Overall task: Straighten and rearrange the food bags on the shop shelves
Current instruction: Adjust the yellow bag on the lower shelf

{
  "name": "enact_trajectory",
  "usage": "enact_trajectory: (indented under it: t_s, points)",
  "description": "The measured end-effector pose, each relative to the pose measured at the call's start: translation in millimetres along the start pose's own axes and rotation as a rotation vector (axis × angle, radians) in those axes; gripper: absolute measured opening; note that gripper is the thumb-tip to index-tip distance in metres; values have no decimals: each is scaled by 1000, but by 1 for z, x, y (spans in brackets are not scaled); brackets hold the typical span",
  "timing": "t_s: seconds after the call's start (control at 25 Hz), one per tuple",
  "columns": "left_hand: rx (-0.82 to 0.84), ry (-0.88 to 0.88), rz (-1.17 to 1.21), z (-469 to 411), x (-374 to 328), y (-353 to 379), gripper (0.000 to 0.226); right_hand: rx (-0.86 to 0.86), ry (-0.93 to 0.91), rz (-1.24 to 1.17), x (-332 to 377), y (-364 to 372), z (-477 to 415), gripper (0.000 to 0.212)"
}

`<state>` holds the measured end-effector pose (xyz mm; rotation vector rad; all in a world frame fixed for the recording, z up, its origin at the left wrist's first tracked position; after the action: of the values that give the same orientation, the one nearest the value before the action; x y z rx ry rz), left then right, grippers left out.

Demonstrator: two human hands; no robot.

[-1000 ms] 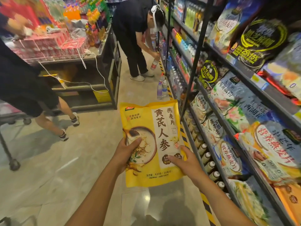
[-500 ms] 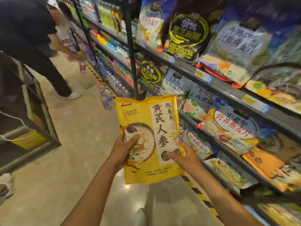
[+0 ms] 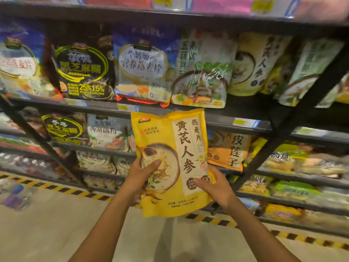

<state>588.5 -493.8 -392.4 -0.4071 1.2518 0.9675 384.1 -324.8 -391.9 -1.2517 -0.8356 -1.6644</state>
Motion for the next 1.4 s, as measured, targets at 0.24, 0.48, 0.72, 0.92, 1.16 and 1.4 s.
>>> enact_trajectory:
  t_s: [0.24, 0.48, 0.72, 0.92, 1.16, 1.4]
  points:
    - [162, 16, -53, -50, -23, 93, 70, -157, -57, -36, 23, -81, 10, 45]
    - [255, 75, -143, -95, -53, 160, 43, -275, -84, -50, 47, -133, 2, 47]
    - [329, 149, -210, -153, -108, 209, 45, -380, -143, 52, 90, -172, -31, 45]
    - [390, 228, -250, -197, -160, 249, 41, -530, -248, 215, 143, -195, -54, 38]
    - [240, 198, -327, -228, -182, 288, 45, -695, -236, 413, 178, -228, -86, 120]
    - [203, 33, -263, -242, -180, 321, 23, -733, -67, 519, 184, -242, -106, 149]
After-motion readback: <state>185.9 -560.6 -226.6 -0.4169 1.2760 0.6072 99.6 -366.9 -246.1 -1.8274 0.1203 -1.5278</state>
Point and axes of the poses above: each hand's wrist, its own z-axis away from the middle knuckle, its own y-axis out of the palm, x = y × z, the point moved 8 cm from there along -z, towards the middle knuckle, and after that the axes turned 6 degrees about x, right-handed, at the moved point
